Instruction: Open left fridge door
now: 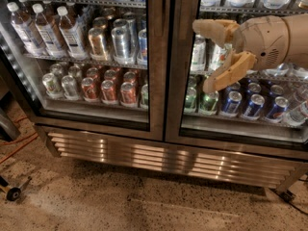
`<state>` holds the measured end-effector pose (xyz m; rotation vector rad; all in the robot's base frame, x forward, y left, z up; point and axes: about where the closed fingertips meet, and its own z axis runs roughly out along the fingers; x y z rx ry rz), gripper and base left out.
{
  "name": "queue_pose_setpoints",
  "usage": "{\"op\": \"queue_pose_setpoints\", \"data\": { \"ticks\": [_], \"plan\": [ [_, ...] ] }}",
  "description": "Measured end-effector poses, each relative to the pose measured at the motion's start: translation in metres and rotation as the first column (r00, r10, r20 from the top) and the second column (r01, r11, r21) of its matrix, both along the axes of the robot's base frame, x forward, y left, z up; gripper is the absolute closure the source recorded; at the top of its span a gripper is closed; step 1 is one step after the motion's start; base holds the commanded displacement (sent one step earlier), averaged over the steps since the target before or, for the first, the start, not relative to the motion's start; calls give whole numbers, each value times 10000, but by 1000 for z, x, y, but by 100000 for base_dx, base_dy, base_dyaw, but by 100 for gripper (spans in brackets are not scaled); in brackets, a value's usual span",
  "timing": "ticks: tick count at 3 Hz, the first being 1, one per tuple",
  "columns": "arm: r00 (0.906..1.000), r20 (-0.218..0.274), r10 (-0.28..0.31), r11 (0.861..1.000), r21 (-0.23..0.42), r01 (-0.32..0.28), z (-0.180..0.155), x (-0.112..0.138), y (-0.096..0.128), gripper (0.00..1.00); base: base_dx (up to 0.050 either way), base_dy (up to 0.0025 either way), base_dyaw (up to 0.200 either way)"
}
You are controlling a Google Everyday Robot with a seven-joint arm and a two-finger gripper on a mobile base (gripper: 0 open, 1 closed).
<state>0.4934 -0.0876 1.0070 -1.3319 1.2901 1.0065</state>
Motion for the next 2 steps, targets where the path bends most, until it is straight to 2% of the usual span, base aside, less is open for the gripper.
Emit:
{"op": "queue_pose_setpoints", "data": {
  "ticks": [1, 2],
  "plan": [
    [10000, -1, 1, 10000, 1, -1, 0, 0, 0, 0, 4095, 231, 11453],
    [10000, -84, 49, 10000, 86, -49, 5, 4, 1, 0, 0, 0, 0]
  ]
}}
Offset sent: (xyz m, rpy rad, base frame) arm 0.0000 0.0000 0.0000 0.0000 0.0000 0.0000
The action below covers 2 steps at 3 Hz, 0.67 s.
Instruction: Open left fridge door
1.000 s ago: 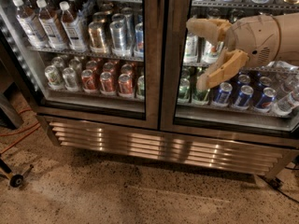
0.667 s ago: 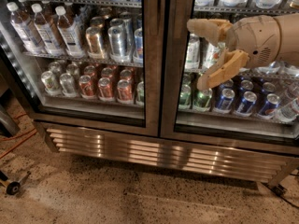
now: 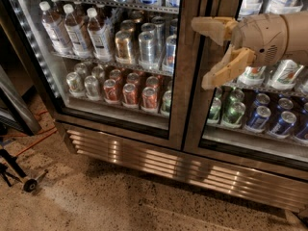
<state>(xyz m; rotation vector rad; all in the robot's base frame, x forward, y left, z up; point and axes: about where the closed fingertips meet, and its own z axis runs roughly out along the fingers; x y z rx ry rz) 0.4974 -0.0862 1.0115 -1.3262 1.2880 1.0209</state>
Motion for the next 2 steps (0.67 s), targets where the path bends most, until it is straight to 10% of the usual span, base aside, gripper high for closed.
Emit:
{"op": "queue_pose_setpoints", "data": {
  "ticks": [2],
  "plan": [
    [9856, 364, -1653, 9808, 1111, 1604, 16, 11, -13, 0, 0, 0, 0]
  ]
}}
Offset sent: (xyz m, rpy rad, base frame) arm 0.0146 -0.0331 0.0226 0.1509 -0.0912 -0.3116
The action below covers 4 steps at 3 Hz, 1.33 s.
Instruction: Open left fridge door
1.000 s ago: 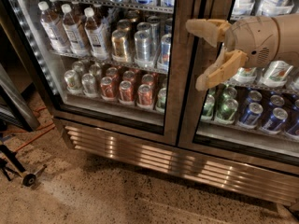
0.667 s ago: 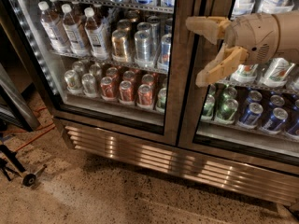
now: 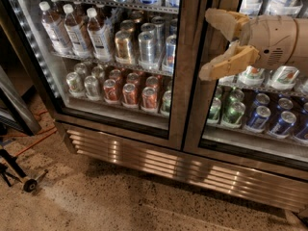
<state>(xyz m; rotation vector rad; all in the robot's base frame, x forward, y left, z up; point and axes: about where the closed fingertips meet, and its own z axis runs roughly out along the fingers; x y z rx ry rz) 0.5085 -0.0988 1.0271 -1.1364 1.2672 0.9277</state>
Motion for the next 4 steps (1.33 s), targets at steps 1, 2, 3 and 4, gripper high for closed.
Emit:
{"op": "queue_pose_setpoints", "data": {
  "ticks": [1, 2, 3, 4],
  "plan": [
    [10000, -1, 1, 10000, -1, -1, 0, 0, 0, 0, 0, 0, 0],
    [9999, -104, 3, 9998, -212, -5, 2, 5, 4, 0, 0, 0, 0],
    [9992, -313, -264, 9961, -845, 237, 10, 28, 12, 0, 0, 0, 0],
    [9992, -313, -264, 9961, -845, 237, 10, 28, 12, 0, -1990, -181, 18378]
  ]
}}
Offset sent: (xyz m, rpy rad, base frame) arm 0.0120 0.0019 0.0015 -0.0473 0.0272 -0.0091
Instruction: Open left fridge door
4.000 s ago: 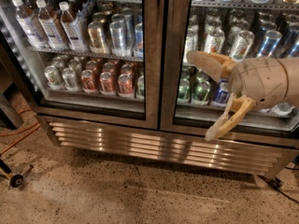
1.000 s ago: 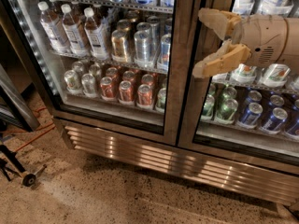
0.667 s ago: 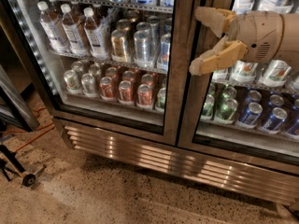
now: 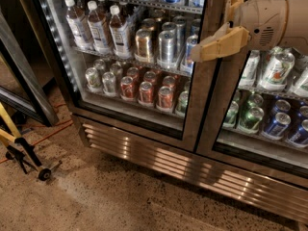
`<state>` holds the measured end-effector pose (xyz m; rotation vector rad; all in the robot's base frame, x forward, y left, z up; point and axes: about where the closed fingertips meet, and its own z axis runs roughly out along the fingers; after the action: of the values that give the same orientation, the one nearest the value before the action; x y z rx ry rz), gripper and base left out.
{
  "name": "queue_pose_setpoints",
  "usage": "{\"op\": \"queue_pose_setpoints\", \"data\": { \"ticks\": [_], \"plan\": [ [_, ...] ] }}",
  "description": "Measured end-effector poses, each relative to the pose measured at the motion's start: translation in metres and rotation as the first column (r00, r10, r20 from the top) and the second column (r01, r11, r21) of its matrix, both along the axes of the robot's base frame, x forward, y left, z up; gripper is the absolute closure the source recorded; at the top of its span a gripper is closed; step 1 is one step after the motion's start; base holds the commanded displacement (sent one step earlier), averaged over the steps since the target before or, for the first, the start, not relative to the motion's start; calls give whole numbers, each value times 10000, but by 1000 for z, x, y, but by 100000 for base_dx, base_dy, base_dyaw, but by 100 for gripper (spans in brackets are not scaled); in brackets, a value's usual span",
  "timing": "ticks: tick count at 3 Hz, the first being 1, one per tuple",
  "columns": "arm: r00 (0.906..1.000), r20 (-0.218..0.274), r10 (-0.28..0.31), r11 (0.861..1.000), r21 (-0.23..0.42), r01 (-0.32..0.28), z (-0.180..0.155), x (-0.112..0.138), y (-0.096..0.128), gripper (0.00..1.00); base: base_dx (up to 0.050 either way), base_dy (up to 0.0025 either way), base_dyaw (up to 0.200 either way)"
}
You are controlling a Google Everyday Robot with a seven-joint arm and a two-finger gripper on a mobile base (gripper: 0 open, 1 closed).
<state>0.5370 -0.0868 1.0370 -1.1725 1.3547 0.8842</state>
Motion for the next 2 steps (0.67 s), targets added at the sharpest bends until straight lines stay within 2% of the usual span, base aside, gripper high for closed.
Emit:
{"op": "queue_pose_setpoints", "data": {
  "ticks": [1, 2],
  "plan": [
    [10000, 0, 1, 10000, 0, -1, 0, 0, 0, 0, 0, 0, 0],
    [10000, 0, 1, 10000, 0, -1, 0, 0, 0, 19, 0, 0, 0]
  ]
}}
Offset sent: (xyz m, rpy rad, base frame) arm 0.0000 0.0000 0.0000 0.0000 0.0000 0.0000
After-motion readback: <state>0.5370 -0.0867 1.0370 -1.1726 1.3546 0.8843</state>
